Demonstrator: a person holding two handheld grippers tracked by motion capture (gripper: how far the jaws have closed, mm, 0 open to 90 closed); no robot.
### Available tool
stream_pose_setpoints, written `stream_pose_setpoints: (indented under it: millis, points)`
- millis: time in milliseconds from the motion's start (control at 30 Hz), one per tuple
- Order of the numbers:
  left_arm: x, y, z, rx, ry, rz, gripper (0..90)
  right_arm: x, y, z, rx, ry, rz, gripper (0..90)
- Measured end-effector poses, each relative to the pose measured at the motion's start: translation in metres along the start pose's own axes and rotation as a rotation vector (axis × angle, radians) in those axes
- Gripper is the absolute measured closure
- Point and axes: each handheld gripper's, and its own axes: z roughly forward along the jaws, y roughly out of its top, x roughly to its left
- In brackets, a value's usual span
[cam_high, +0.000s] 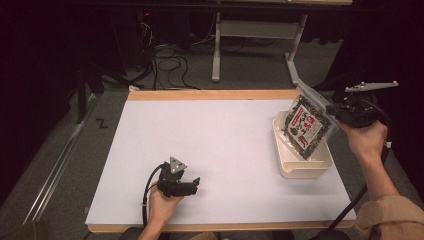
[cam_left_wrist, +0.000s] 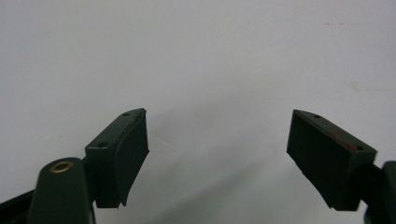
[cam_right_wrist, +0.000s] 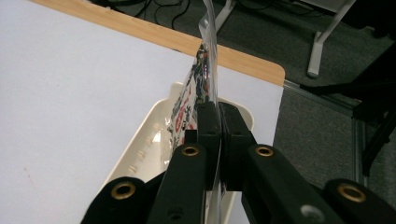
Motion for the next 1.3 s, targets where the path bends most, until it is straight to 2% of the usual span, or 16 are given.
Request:
stream_pose_setpoints:
  millis: [200, 433, 467, 533, 633, 800, 933, 1033, 1167, 1200, 1300]
  points:
    - [0.000, 0.000, 0.001, 0.004, -0.001, -0.004, 21.3, -0.014, -0.011, 0.002, 0.012, -0.008, 0.038, 87.3]
    - [0.002, 0.000, 0.000, 0.007, -0.009, -0.013, 21.4, -0.019, -0.013, 0.006, 0.009, -0.021, 0.059, 83.8]
    - [0.002, -0.001, 0.000, 0.004, -0.007, -0.011, 21.4, -0.019, -0.014, 0.007, 0.011, -0.028, 0.062, 80.0]
    - [0.002, -0.001, 0.000, 0.004, -0.007, -0.011, 21.4, -0.019, -0.014, 0.007, 0.011, -0.033, 0.064, 78.5]
    - [0.002, -0.001, -0.001, 0.004, -0.007, -0.013, 21.4, -0.019, -0.016, 0.008, 0.012, -0.040, 0.067, 70.9]
    - [0.002, -0.002, -0.001, 0.005, -0.009, -0.012, 21.4, -0.020, -0.017, 0.008, 0.013, -0.045, 0.069, 63.1]
    - [0.001, -0.002, -0.001, 0.006, -0.007, -0.006, 21.4, -0.021, -0.020, 0.008, -0.005, -0.036, 0.073, 53.7]
    - [0.001, -0.002, 0.000, 0.009, -0.008, -0.011, 21.3, -0.023, -0.021, 0.006, -0.011, -0.040, 0.085, 52.1]
    - [0.001, -0.002, -0.002, 0.006, -0.007, -0.006, 21.4, -0.028, -0.022, -0.004, -0.056, -0.044, 0.115, 51.5]
    - [0.001, -0.002, -0.002, 0.004, -0.007, -0.007, 21.4, -0.027, -0.023, -0.010, -0.093, -0.039, 0.112, 51.8]
    - [0.002, -0.002, -0.001, 0.007, -0.010, -0.012, 21.4, -0.024, -0.023, -0.014, -0.110, -0.038, 0.104, 51.9]
